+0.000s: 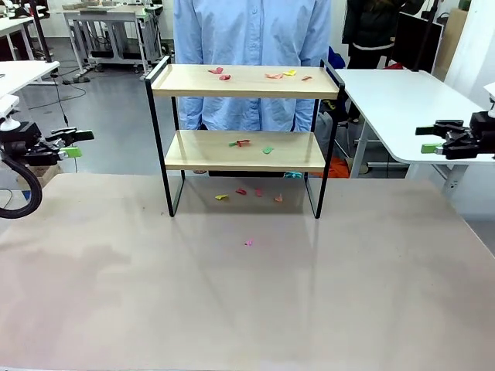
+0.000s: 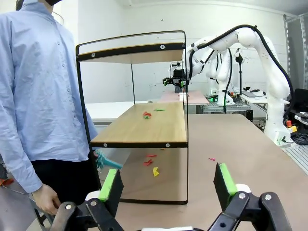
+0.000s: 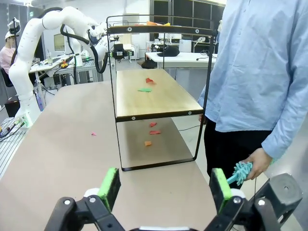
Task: Clean the shelf.
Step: Pick up the Duster handed by the human.
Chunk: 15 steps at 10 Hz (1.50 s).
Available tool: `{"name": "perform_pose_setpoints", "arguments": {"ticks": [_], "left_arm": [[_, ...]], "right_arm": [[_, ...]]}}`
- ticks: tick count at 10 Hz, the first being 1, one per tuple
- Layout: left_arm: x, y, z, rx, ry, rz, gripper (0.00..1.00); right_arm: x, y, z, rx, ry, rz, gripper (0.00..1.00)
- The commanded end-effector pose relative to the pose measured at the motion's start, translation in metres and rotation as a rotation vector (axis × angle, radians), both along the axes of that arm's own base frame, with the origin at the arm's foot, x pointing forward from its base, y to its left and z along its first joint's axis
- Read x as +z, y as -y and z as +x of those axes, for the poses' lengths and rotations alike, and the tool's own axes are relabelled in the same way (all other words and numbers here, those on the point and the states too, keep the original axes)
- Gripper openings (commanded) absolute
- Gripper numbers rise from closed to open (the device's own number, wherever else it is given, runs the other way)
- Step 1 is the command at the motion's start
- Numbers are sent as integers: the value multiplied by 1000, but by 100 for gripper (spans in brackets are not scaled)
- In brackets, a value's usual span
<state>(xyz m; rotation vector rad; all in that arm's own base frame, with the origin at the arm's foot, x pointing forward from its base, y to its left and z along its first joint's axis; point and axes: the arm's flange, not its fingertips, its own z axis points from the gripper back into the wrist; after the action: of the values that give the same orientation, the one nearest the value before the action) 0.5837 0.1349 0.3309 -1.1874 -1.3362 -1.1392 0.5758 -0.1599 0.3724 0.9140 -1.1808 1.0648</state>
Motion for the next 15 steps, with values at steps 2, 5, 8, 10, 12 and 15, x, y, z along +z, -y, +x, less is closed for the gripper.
{"name": "perform_pose_setpoints", "arguments": {"ticks": [2, 5, 8, 10, 12, 15], "left_arm": [[3, 0, 0, -4, 5, 4, 100], [3, 0, 0, -4, 5, 4, 100], [3, 0, 0, -4, 5, 4, 100], [3, 0, 0, -4, 5, 4, 100], [3, 0, 0, -4, 5, 4, 100], [3, 0, 0, -4, 5, 4, 100]], "right_arm": [[2, -1, 0, -1, 5, -1, 100], [2, -1, 0, -1, 5, -1, 100], [2, -1, 0, -1, 5, -1, 100], [2, -1, 0, -1, 5, -1, 100], [2, -1, 0, -1, 5, -1, 100], [2, -1, 0, -1, 5, -1, 100]]}}
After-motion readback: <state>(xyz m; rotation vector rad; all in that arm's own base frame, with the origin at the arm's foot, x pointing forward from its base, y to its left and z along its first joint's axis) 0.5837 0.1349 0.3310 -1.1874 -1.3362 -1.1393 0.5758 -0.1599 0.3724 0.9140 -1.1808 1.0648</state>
